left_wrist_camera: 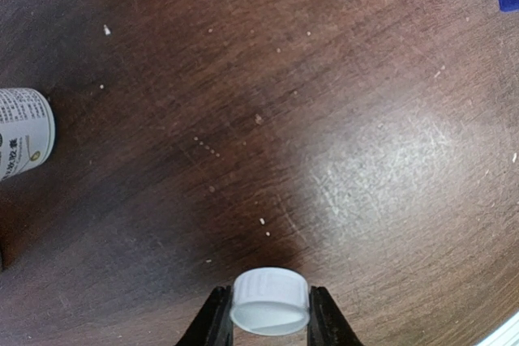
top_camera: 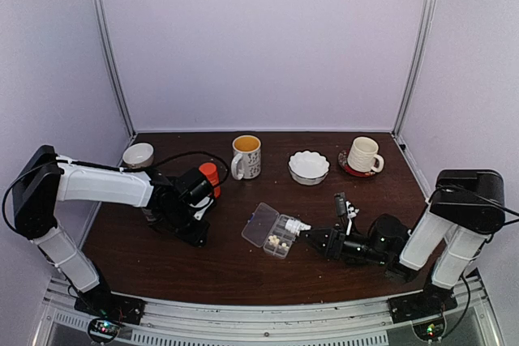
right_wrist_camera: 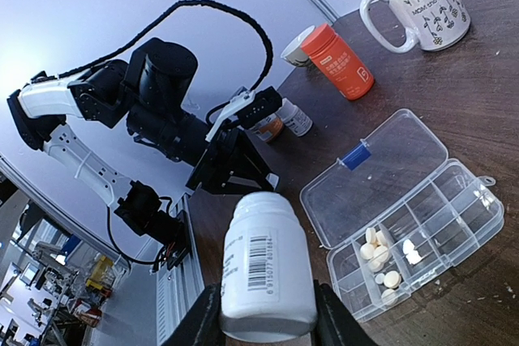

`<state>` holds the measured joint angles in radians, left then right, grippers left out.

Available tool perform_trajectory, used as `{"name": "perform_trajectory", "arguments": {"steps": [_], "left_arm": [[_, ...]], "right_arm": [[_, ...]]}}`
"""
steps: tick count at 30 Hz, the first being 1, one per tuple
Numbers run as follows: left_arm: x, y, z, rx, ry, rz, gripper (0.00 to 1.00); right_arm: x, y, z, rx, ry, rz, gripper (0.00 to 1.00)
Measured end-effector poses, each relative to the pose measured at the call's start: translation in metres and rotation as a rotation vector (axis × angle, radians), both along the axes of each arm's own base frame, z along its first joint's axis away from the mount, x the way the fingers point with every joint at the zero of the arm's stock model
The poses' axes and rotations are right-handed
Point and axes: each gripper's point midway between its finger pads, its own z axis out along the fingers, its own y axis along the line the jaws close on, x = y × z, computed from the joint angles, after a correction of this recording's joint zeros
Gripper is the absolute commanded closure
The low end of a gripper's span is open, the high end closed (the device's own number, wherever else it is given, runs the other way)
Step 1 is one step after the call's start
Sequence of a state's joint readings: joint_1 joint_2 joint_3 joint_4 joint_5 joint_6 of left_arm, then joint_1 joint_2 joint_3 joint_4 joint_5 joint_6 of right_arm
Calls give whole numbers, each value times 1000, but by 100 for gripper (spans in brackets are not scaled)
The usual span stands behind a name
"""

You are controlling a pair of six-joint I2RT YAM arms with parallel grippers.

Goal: Sort the pills into containers
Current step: Place the lid of the pill bottle at the center of the board.

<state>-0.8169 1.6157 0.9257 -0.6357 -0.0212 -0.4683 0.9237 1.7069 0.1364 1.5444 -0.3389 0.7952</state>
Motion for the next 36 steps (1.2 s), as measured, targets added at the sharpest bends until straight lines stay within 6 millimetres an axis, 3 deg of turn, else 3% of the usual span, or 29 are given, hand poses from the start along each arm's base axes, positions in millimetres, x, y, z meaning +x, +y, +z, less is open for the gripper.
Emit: {"name": "perform_trajectory", "arguments": {"steps": [9,15,17,28,32,34,36], "left_arm": [[-1,2,-2,7,1,-3,82],[1,3,-1,16,-9,-3,57],[2,4,-1,21,-15,-3,54],[5,2,14,-11,-55,-1,48],[10,-9,36,-106,-121,-5,33],[10,-20,54,-205,-167,-17,18],[12,-30,70,-288,-206,-32,12]], "right_arm": [[15,-8,-25,-45,66,-46,99],[17,-5,-38,-66,101,-49,99],[18,-3,-39,-64,109,-50,99],[24,1,-42,-56,134,-63,96],[26,0,-45,-61,143,-73,94],[26,0,-47,-62,148,-77,92],[27,-1,-47,-61,152,-82,93]]}}
